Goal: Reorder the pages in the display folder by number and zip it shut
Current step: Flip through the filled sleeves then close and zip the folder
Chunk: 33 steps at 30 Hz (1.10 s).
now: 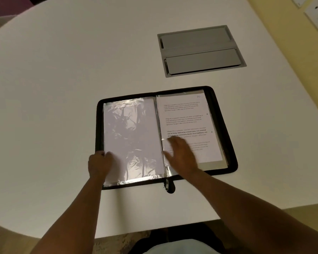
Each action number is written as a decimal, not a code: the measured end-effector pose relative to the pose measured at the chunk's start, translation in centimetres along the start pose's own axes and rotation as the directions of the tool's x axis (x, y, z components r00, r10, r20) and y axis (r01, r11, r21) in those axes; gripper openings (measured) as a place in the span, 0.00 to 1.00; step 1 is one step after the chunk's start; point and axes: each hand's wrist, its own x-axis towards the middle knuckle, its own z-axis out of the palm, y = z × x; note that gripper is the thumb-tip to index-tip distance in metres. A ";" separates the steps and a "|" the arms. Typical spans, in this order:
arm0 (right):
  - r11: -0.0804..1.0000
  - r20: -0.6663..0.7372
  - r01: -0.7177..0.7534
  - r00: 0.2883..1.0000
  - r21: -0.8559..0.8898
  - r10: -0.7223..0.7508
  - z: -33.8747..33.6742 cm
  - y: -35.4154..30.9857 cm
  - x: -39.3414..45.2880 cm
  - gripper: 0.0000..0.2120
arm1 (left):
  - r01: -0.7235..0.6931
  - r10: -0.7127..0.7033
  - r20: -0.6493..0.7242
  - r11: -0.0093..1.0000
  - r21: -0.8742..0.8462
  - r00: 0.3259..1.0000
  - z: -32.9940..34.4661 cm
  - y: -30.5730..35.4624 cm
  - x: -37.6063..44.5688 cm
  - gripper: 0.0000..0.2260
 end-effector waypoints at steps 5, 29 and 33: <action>0.994 0.372 0.106 0.921 0.036 -0.112 3.0 -5.5 -0.4 0.27 | 0.133 -0.128 0.051 0.985 -0.111 0.991 0.1 0.4 0.5 0.22; 0.534 0.296 -0.448 0.889 0.717 0.349 -7.1 -8.3 3.6 0.23 | -0.432 0.587 0.171 0.734 -0.524 0.791 -2.1 13.4 -10.9 0.16; 0.380 0.306 -0.448 0.873 0.809 0.380 -10.5 -4.1 3.0 0.18 | -0.457 0.659 0.299 0.718 -0.525 0.690 1.2 15.7 -12.0 0.22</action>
